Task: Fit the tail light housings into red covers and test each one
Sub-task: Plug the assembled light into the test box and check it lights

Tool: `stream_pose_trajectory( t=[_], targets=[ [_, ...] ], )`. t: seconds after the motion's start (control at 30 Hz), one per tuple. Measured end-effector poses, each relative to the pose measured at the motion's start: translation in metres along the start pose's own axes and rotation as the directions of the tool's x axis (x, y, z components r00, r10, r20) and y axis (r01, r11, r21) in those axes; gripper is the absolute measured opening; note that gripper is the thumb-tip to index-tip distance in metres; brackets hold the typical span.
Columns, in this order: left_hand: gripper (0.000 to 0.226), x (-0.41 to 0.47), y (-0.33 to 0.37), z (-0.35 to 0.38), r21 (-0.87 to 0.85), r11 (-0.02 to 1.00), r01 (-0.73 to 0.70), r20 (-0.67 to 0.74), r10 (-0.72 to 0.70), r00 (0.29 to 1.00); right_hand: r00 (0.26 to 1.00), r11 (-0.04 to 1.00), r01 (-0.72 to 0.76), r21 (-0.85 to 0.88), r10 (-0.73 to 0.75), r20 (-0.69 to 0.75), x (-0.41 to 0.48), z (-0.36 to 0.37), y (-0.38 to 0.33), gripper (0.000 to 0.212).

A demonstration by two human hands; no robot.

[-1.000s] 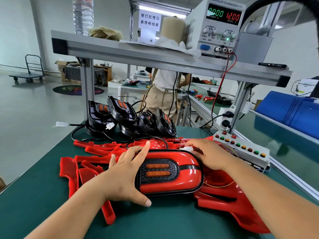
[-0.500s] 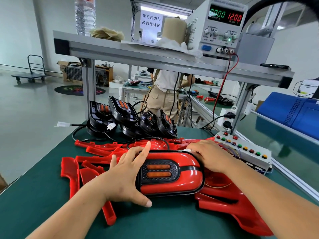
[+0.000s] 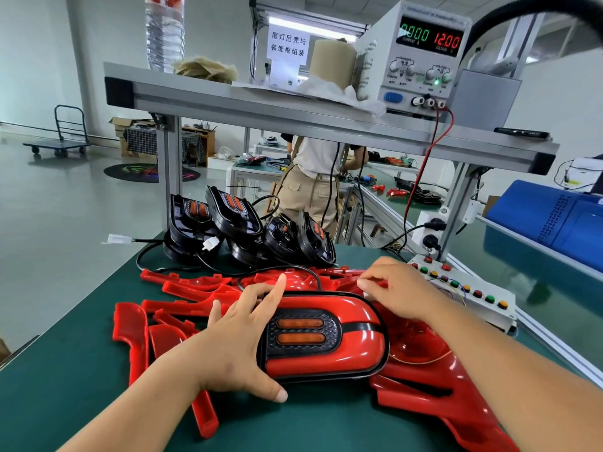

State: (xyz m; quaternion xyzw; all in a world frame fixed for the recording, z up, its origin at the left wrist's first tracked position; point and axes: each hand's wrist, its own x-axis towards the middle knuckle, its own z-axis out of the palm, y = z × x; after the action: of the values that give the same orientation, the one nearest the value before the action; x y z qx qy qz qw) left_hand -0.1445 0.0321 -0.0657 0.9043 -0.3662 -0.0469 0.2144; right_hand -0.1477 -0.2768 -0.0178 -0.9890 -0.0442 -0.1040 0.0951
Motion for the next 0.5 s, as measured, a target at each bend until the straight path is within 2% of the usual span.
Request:
stream_pose_trajectory(
  t=[0.1,0.2,0.33,0.4,0.5],
  targets=[
    [0.147,0.000,0.001,-0.001,-0.008,1.000,0.007,0.006,-0.006,1.000,0.998,0.995,-0.046,0.083,0.043,0.038,0.016,-0.006,-0.024,0.024],
    [0.146,0.000,0.002,-0.002,-0.009,1.000,0.003,0.004,-0.003,1.000,0.986,0.974,-0.139,0.177,0.118,0.122,0.036,-0.004,-0.052,0.043],
    [0.146,-0.001,0.004,-0.002,-0.005,1.000,0.001,0.010,-0.001,1.000,0.954,0.971,-0.220,0.093,0.195,0.226,0.058,0.009,-0.076,0.057],
    [0.145,-0.001,0.004,-0.002,-0.004,1.000,-0.001,0.009,0.001,1.000,0.931,0.963,-0.255,0.082,0.222,0.289,0.067,0.016,-0.078,0.044],
    [0.145,-0.003,0.003,-0.003,0.000,1.000,-0.010,-0.010,0.010,1.000,0.905,0.951,-0.305,0.059,0.270,0.328,0.073,0.020,-0.078,0.013]
  ],
)
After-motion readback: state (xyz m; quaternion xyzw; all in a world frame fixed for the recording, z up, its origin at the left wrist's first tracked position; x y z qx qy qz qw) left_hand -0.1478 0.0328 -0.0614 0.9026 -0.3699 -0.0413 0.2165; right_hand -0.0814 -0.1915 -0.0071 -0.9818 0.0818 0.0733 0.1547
